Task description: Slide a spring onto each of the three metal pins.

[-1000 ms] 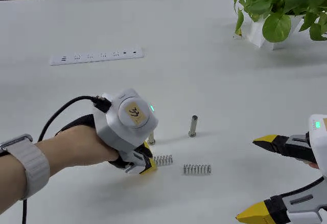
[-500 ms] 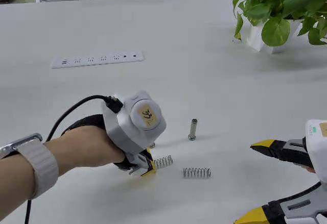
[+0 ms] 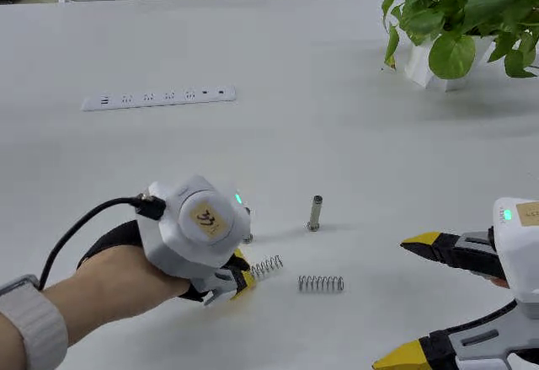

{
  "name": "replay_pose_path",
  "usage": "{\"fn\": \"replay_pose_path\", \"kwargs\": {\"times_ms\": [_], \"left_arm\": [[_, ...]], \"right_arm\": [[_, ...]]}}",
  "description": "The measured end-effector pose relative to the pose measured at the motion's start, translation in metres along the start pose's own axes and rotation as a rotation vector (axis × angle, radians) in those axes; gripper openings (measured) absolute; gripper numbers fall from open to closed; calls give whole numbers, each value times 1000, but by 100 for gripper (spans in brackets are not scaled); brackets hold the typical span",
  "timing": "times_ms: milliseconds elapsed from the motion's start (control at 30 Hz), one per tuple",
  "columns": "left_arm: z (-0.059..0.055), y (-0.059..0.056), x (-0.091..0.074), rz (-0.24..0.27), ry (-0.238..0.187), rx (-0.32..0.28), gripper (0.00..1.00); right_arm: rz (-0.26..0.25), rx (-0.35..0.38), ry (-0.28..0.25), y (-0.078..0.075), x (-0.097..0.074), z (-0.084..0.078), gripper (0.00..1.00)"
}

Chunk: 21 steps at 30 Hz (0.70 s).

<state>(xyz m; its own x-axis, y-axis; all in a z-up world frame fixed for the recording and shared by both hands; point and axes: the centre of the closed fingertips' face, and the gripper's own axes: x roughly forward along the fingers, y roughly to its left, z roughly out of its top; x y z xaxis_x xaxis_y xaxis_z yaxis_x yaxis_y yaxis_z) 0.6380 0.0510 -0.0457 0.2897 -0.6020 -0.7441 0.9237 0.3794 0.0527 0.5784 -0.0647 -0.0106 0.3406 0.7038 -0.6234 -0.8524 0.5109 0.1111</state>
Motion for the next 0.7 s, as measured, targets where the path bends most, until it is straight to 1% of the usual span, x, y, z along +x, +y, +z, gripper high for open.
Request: {"fn": "replay_pose_path", "kwargs": {"times_ms": [133, 233, 300, 333, 467, 567, 700], "left_arm": [[2, -3, -11, 19, -55, -3, 6], [4, -7, -20, 28, -106, -37, 6], [5, -8, -25, 33, -128, -52, 6], [5, -11, -28, 31, -139, -63, 6], [4, -16, -36, 39, -171, -82, 6], [3, -23, -42, 31, -198, -118, 6], [2, -31, -50, 32, -227, -132, 6]], "right_arm": [[11, -4, -17, 4, 1, 8, 93], [28, -12, -29, 9, 3, 15, 92], [33, -20, -31, 11, 5, 18, 91], [38, -29, -31, 13, 6, 20, 91], [60, -46, -34, 18, 8, 26, 90], [77, -61, -33, 23, 11, 32, 89], [94, -83, -34, 28, 13, 38, 88]]}}
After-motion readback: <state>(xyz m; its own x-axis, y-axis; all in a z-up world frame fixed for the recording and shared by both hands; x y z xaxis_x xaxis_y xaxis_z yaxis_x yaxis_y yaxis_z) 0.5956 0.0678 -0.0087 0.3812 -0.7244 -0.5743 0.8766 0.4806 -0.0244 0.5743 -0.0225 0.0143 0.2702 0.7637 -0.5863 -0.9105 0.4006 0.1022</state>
